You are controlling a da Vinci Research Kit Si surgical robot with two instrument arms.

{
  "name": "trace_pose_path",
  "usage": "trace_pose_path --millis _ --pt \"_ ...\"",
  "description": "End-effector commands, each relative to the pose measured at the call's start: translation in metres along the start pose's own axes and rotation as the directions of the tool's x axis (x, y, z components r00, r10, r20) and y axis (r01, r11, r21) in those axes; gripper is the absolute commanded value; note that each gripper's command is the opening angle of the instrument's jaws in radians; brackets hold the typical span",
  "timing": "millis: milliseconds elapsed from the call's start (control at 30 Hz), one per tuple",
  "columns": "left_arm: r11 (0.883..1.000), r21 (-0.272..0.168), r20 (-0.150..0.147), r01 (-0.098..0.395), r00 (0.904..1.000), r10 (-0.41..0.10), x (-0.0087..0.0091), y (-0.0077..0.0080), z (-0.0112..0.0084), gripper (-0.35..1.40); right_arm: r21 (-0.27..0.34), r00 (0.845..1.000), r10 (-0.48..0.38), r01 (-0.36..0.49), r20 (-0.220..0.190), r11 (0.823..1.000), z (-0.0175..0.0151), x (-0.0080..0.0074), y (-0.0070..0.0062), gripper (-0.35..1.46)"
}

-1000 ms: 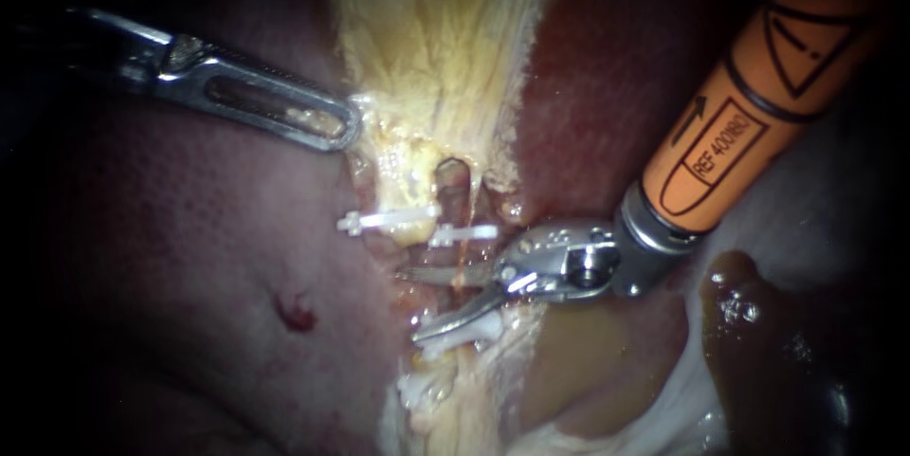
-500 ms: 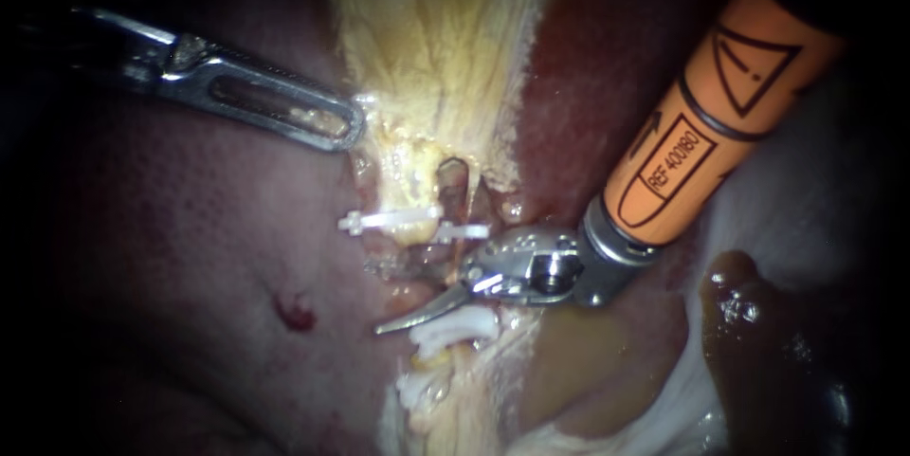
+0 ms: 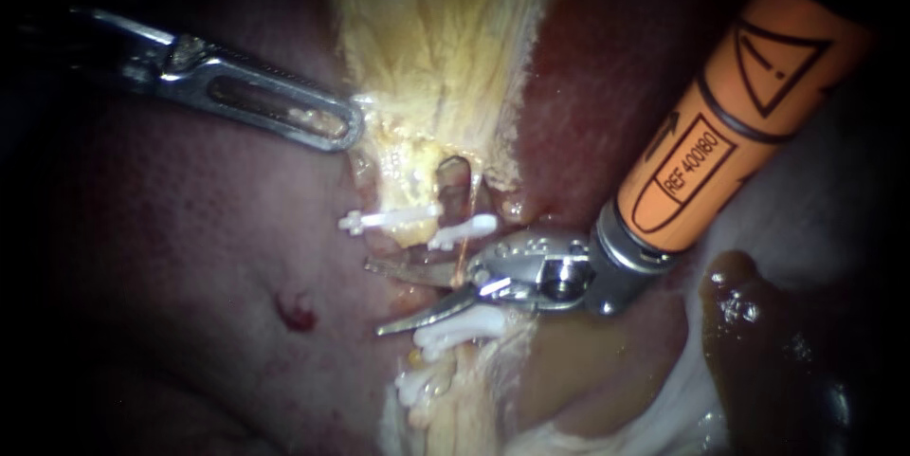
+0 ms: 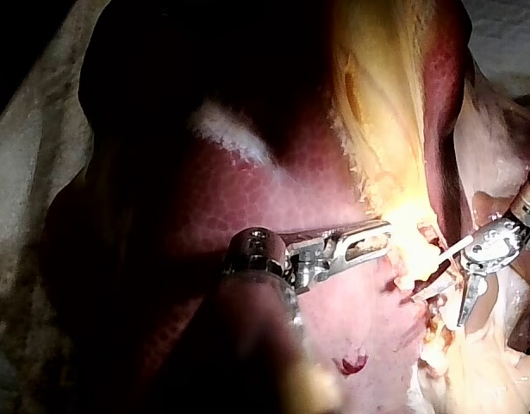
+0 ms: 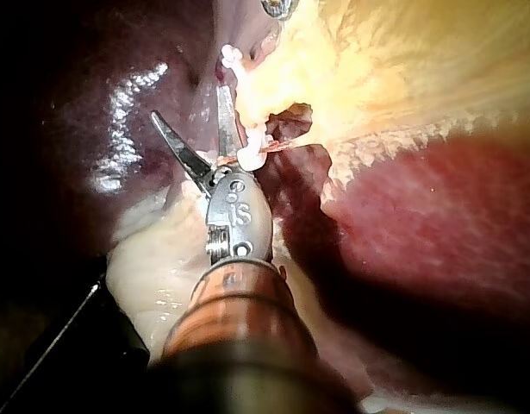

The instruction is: Go to the cutting position right tube

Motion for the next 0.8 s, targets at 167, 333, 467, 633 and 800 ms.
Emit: trace_pose_path --millis 167,333,467,633,800 --pt "1.0 0.001 0.0 0.0 1.0 0.0 0.0 0.0 0.0 -0.35 0.002 1.0 0.0 0.0 0.001 1.0 -0.0003 -0.0001 -0.0001 1.37" --pt "1.0 0.001 0.0 0.0 1.0 0.0 0.0 0.0 0.0 -0.35 0.003 1.0 0.0 0.0 0.001 1.0 -0.0004 -0.0001 -0.0001 1.37" --pt "1.0 0.001 0.0 0.0 1.0 0.0 0.0 0.0 -0.0001 -0.35 0.003 1.0 0.0 0.0 0.001 1.0 -0.0004 -0.0001 -0.0001 1.37" --pt "1.0 0.001 0.0 -0.001 1.0 0.001 0.0 0.0 0.0 -0.35 0.003 1.0 0.0 0.0 0.001 1.0 -0.0004 -0.0001 -0.0001 1.37" --pt "1.0 0.001 0.0 -0.001 1.0 0.001 0.0 0.0 0.0 -0.35 0.003 1.0 0.0 0.0 0.001 1.0 -0.0004 -0.0001 -0.0001 1.37"
